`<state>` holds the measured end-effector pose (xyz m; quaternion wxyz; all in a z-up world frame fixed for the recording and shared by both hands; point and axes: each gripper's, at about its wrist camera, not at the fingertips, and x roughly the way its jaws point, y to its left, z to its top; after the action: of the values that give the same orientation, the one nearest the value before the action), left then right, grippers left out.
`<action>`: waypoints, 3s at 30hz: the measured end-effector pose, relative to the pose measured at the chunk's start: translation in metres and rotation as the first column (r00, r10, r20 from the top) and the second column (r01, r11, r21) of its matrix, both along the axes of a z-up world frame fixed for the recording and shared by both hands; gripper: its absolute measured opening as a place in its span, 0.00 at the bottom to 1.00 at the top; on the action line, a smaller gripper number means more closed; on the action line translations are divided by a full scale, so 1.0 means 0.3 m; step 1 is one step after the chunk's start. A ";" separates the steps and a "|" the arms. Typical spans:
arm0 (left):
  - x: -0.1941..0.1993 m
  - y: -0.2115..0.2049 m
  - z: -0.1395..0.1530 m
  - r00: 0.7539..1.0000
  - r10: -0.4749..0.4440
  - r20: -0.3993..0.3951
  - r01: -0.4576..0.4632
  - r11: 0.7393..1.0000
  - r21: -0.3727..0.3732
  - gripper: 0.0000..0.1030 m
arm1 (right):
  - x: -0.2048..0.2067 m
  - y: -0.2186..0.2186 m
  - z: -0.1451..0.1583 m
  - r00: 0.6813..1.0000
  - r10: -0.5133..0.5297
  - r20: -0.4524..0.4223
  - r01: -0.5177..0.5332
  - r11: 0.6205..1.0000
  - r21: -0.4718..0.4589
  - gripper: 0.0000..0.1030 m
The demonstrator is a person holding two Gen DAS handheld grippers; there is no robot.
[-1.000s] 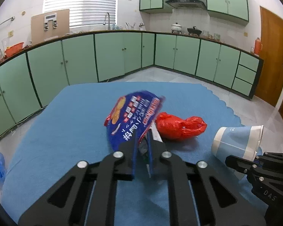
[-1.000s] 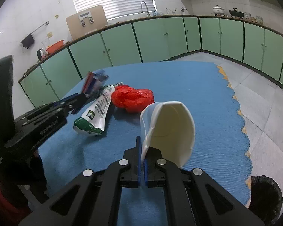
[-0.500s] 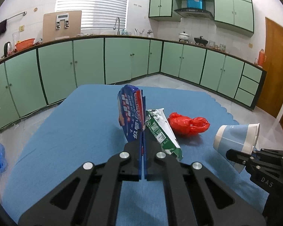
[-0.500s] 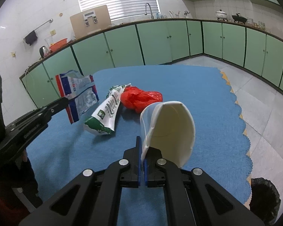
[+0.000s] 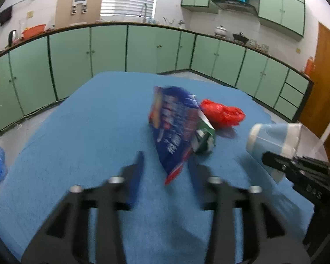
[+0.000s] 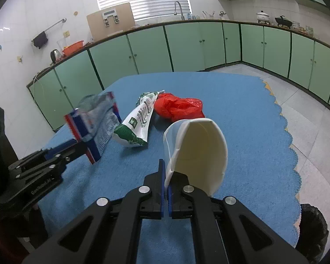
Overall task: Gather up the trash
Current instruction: 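Lift the blue snack bag with the left tool while the right tool holds the cup, then carry the blue snack bag and white cup over the black bin and release both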
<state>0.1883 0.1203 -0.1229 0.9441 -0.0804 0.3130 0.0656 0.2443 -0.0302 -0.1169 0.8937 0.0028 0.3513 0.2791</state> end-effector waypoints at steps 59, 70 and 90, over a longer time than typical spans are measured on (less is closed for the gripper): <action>-0.042 -0.728 0.100 0.859 -0.505 0.087 0.507 0.862 -0.006 0.00 | -0.331 -0.678 0.175 0.924 -0.370 0.098 0.366 0.929 0.060 0.02; -0.034 -1.033 0.018 0.754 -0.655 0.044 0.656 0.754 -0.022 0.00 | -0.396 -0.936 0.054 0.856 -0.515 0.026 0.515 0.857 0.025 0.02; 0.093 -1.234 -0.150 0.699 -0.702 -0.135 0.700 0.711 -0.073 0.33 | -0.313 -1.144 -0.178 0.774 -0.617 -0.143 0.618 0.785 -0.047 0.44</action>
<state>0.2163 -0.2499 -0.1679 0.8706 0.0423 0.3917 -0.2948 0.1504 -0.3735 -0.1702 0.9066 0.1400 0.3970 -0.0299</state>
